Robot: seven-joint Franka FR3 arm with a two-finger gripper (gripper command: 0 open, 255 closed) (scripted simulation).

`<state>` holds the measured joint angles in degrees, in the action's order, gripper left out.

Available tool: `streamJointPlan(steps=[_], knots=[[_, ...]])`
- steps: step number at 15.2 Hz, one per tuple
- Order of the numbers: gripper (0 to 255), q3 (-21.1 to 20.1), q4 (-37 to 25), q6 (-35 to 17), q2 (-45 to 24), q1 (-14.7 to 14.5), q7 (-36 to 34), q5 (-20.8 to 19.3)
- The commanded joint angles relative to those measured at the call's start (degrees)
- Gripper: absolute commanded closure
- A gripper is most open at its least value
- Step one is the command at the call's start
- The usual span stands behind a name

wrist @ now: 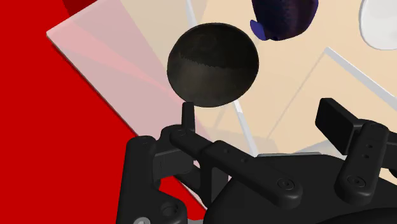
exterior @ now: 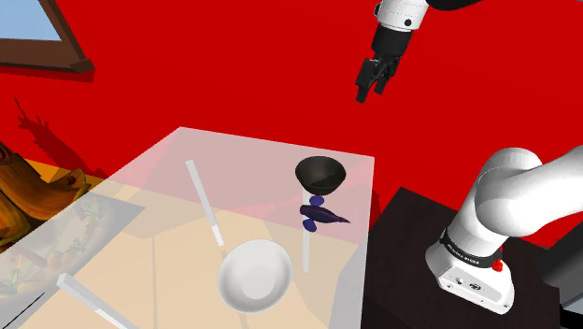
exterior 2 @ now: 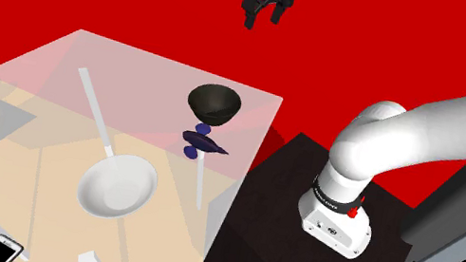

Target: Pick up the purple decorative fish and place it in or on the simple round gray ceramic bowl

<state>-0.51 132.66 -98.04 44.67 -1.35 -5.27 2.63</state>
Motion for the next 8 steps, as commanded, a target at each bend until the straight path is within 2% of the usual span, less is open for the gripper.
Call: streamJointPlan(steps=[1, 8], knots=[[0, 0.0, 0.0, 0.0, 0.0, 0.0, 0.0, 0.0], [0, -8.2, -3.0, -1.8, -13.8, -1.4, -5.6, -1.7]])
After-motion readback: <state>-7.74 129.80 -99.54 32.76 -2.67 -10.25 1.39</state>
